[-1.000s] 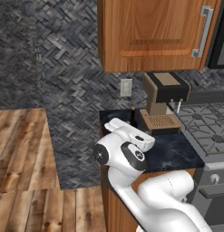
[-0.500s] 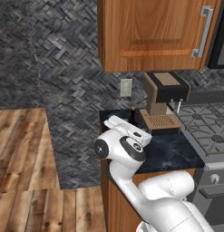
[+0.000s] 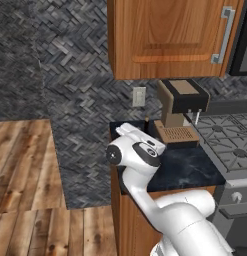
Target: There is a wine glass and glass cup on the dining counter. Place the wine bottle next to the wine glass and the juice bottle next to the glass cup.
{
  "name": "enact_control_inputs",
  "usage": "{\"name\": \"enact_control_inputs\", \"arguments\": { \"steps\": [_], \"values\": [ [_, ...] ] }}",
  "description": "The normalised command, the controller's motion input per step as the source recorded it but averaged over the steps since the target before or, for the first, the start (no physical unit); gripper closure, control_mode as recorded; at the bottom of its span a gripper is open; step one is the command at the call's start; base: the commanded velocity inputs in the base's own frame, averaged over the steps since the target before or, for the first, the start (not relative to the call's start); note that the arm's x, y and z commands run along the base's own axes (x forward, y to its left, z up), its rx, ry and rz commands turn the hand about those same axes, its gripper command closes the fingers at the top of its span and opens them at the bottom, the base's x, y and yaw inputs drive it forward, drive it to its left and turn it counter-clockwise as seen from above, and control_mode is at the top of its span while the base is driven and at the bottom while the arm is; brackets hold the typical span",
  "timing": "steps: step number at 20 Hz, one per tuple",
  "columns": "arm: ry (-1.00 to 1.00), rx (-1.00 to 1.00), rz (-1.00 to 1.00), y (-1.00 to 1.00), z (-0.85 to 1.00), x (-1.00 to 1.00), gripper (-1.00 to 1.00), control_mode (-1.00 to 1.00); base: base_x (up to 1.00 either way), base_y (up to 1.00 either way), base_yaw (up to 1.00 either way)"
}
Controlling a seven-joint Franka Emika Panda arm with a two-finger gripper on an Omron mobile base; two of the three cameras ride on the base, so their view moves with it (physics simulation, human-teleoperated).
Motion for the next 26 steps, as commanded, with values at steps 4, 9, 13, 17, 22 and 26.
{"name": "enact_control_inputs", "arguments": {
  "steps": [4, 9, 13, 17, 22, 26],
  "values": [
    [0.01, 0.01, 0.00, -0.01, -0.07, 0.26, -1.00, -1.00, 0.00, 0.00, 0.00],
    [0.01, 0.00, 0.00, 0.00, -0.12, 0.21, -1.00, -1.00, 0.00, 0.00, 0.00],
    [0.00, 0.00, 0.00, -0.04, -0.14, 0.15, -1.00, -1.00, 0.00, 0.00, 0.00],
    [0.00, 0.00, 0.00, -0.05, -0.13, 0.14, -1.00, -1.00, 0.00, 0.00, 0.00],
    [0.00, 0.00, 0.00, 0.00, -0.12, 0.19, -1.00, -1.00, 0.00, 0.00, 0.00],
    [0.00, 0.00, 0.00, 0.00, -0.13, 0.15, -1.00, -1.00, 0.00, 0.00, 0.00]
  ]
}}
